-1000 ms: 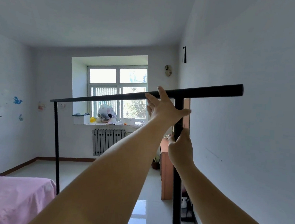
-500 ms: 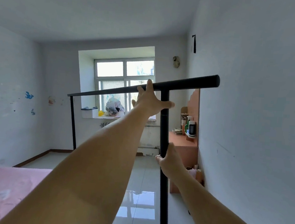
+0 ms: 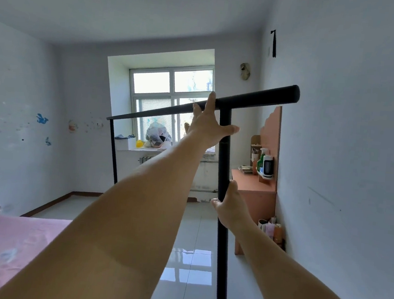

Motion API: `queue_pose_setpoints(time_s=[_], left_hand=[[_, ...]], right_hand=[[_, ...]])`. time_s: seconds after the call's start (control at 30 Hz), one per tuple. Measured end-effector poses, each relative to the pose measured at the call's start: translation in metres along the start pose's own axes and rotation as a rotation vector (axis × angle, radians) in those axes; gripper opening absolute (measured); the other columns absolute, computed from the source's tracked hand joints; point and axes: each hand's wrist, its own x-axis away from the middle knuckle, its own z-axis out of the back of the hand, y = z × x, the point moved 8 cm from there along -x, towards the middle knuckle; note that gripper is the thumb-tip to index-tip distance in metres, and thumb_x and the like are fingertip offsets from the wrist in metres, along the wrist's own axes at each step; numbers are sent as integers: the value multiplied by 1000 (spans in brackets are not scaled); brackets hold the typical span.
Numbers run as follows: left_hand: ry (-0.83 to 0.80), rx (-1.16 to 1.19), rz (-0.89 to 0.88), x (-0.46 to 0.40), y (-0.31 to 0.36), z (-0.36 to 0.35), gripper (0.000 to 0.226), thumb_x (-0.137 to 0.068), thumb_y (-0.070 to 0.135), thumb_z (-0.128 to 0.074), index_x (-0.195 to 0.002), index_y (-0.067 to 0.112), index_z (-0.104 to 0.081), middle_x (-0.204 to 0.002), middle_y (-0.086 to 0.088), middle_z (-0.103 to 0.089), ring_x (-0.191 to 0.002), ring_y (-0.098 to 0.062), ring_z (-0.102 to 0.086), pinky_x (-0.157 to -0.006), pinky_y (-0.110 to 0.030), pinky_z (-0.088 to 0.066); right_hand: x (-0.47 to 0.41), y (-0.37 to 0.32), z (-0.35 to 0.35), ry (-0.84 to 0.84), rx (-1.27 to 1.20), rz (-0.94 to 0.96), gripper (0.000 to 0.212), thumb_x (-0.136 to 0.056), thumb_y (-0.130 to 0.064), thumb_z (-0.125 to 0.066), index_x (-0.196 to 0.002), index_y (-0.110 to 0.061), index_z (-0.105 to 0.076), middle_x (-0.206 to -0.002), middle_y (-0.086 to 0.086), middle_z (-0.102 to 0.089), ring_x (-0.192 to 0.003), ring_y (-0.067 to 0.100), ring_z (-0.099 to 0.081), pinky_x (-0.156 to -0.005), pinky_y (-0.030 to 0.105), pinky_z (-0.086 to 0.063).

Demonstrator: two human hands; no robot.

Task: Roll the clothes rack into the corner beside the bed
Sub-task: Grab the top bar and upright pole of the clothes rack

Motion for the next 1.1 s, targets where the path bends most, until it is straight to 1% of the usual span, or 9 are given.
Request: queue_pose_setpoints(time_s=[0.13, 0.23, 0.37, 0.5, 0.63, 0.7, 0.87, 1.0, 1.1], left_hand=[[-28, -45, 31, -26, -26, -4, 110, -75, 41, -72, -146, 30, 11, -158, -12, 14, -143, -35, -19, -112, -59, -23], [-27, -130, 10, -44, -34, -12, 114, -76, 27, -73, -145, 27, 19, -156, -9, 25, -146, -31, -4, -113, -63, -13], [-6, -80, -99, -72, -53, -22, 106, -79, 9, -68, -146, 32, 11, -159, -3, 13, -147, -24, -2, -110, -62, -25], [12, -64, -130, -98, -74, -28, 101, -78, 13, -70, -147, 31, 1, -159, -3, 6, -147, -23, -7, -109, -62, -26], [33, -77, -148, -128, -94, -35, 97, -75, 14, -71, -145, 29, -6, -158, -4, -3, -144, -26, -18, -106, -67, -25], [46, -85, -152, -142, -104, -37, 96, -74, 15, -73, -145, 28, -9, -156, -4, -9, -141, -26, -23, -106, -68, -24], [80, -116, -211, -179, -123, -49, 95, -72, 19, -76, -144, 19, -15, -156, -5, -16, -142, -25, -23, -107, -61, -31], [100, -130, -268, -212, -142, -61, 90, -71, 17, -77, -141, 12, -21, -150, -9, -30, -136, -27, -33, -107, -48, -37], [84, -126, -269, -238, -155, -71, 86, -67, 14, -78, -135, 11, -26, -138, -9, -38, -126, -28, -41, -102, -49, -41]], right_hand=[[-29, 2, -23, 11, 5, -15, 39, -89, -9, -58, -118, -4, -33, -92, 9, -48, -79, 20, -52, -68, 25, -43], [-55, 6, -40, 19, -4, -38, 39, -89, -7, -57, -119, -3, -32, -92, 9, -47, -81, 21, -51, -70, 27, -43], [-93, 11, -61, 19, 4, -50, 38, -90, -7, -56, -119, -2, -31, -92, 10, -48, -81, 22, -52, -70, 27, -43], [-113, 26, -78, 1, 43, -63, 38, -89, -8, -58, -119, -2, -36, -93, 8, -48, -81, 20, -51, -70, 26, -41], [-125, 60, -108, -114, 108, -113, 43, -87, -5, -60, -125, -4, -39, -87, 4, -50, -81, 17, -50, -72, 24, -40], [-134, 70, -118, -129, 113, -120, 47, -86, -4, -61, -127, -6, -37, -100, 12, -56, -86, 17, -49, -75, 25, -39], [-177, 87, -135, -119, 104, -122, 48, -88, -6, -59, -129, -7, -34, -105, 15, -57, -95, 26, -56, -80, 30, -45], [-218, 101, -152, -151, 99, -81, 48, -88, -6, -59, -129, -8, -34, -111, 19, -60, -102, 32, -60, -92, 42, -52], [-247, 114, -164, -163, 92, -65, 45, -88, -8, -59, -127, -10, -35, -113, 18, -61, -103, 32, -61, -91, 42, -53]])
